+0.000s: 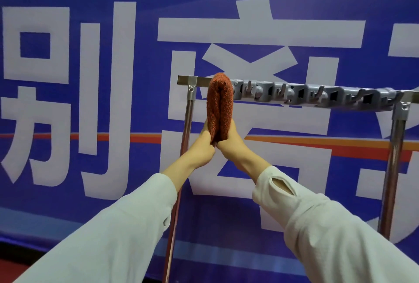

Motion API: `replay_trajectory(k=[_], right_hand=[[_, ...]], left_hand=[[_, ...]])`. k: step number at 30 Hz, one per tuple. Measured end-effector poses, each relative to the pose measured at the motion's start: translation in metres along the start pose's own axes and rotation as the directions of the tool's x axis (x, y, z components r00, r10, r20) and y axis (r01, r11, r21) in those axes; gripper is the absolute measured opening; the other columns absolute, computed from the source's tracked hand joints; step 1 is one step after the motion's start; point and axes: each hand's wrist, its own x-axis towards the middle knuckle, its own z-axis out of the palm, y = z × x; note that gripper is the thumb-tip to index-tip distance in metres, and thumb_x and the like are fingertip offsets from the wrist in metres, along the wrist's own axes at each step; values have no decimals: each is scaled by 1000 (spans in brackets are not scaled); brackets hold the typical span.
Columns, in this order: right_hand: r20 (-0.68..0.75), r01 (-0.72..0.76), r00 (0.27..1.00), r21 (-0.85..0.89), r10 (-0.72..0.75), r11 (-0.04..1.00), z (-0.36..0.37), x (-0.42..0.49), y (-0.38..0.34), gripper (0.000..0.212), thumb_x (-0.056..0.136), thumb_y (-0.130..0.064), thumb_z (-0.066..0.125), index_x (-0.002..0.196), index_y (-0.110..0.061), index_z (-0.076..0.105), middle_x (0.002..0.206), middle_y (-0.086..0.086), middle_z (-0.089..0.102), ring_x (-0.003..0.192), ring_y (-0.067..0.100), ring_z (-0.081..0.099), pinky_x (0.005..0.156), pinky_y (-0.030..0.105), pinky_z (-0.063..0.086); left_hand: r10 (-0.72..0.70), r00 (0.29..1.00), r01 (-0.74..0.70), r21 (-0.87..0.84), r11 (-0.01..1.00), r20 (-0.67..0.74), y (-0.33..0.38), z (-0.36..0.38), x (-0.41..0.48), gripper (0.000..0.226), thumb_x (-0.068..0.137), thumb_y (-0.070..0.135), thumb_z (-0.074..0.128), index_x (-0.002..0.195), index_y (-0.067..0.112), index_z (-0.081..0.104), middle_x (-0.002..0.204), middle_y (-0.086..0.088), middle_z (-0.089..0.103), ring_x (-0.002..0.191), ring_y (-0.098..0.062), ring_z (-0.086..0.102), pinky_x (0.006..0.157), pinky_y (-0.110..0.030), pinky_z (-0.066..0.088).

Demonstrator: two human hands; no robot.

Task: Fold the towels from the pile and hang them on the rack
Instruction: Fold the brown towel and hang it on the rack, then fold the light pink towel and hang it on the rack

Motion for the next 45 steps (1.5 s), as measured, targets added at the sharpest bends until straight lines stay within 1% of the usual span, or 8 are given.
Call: replay_trajectory(k=[9, 14, 22, 26, 33, 35, 38, 45], right_hand=[[165, -135, 971, -232, 175, 963, -7, -24, 4, 96, 89, 13, 38, 149, -28, -25, 159, 16, 17, 143, 32, 27, 110, 43, 34], [174, -183, 958, -243, 228, 953, -22, -48, 1, 98, 87, 16, 39, 151, -31, -18, 154, 19, 26, 135, 33, 40, 97, 36, 46], [163, -306, 919, -285, 360, 909, -56, -133, 7, 79, 91, 5, 45, 155, -21, 8, 153, 12, 32, 132, 30, 44, 103, 40, 47], [138, -356, 911, -213, 389, 910, -83, -188, 7, 72, 93, 3, 45, 154, -19, 16, 157, 11, 27, 135, 24, 40, 98, 31, 44], [83, -439, 891, -88, 446, 894, -118, -271, 8, 65, 92, -1, 53, 150, -15, 29, 151, 9, 37, 129, 22, 45, 71, 21, 43], [80, -446, 889, -70, 451, 892, -124, -288, 15, 63, 91, -1, 53, 149, -14, 31, 150, 8, 38, 131, 21, 44, 77, 23, 42], [56, -461, 884, -47, 463, 886, -128, -306, 32, 60, 92, 0, 52, 147, -13, 34, 148, 7, 42, 126, 20, 47, 84, 27, 40], [70, -512, 853, -80, 518, 855, -107, -332, 110, 57, 91, -1, 54, 145, -13, 38, 142, 9, 46, 100, 15, 53, 68, 19, 42]], left_hand=[[-85, 990, 72, 118, 990, 110, -8, 1, -15, 91, 89, -16, 34, 150, 33, -11, 161, -4, 9, 146, -24, 19, 118, -42, 23], [-190, 977, 170, 188, 967, 94, -8, 7, -31, 85, 90, -11, 36, 152, 29, -7, 159, -8, 15, 141, -27, 29, 112, -39, 34], [-342, 917, 322, 129, 938, 204, 10, 40, -96, 69, 92, -6, 41, 152, 15, 15, 159, -6, 19, 142, -25, 28, 112, -40, 35], [-349, 900, 362, -4, 932, 263, 41, 57, -143, 63, 93, -6, 48, 148, 12, 27, 152, -8, 32, 134, -23, 40, 94, -30, 45], [-299, 903, 351, -128, 928, 307, 90, 103, -207, 60, 90, -3, 57, 144, 12, 35, 146, -9, 40, 126, -20, 45, 91, -32, 48], [-302, 900, 363, -157, 919, 316, 94, 116, -221, 58, 90, -3, 57, 143, 12, 38, 144, -9, 42, 119, -18, 49, 91, -33, 49], [-327, 890, 392, -166, 905, 319, 86, 139, -240, 56, 90, -3, 55, 142, 11, 40, 142, -8, 44, 116, -17, 49, 93, -35, 49], [-473, 814, 542, -149, 827, 338, 22, 197, -265, 53, 90, -5, 51, 140, 10, 42, 140, -9, 46, 109, -17, 51, 85, -32, 48]])
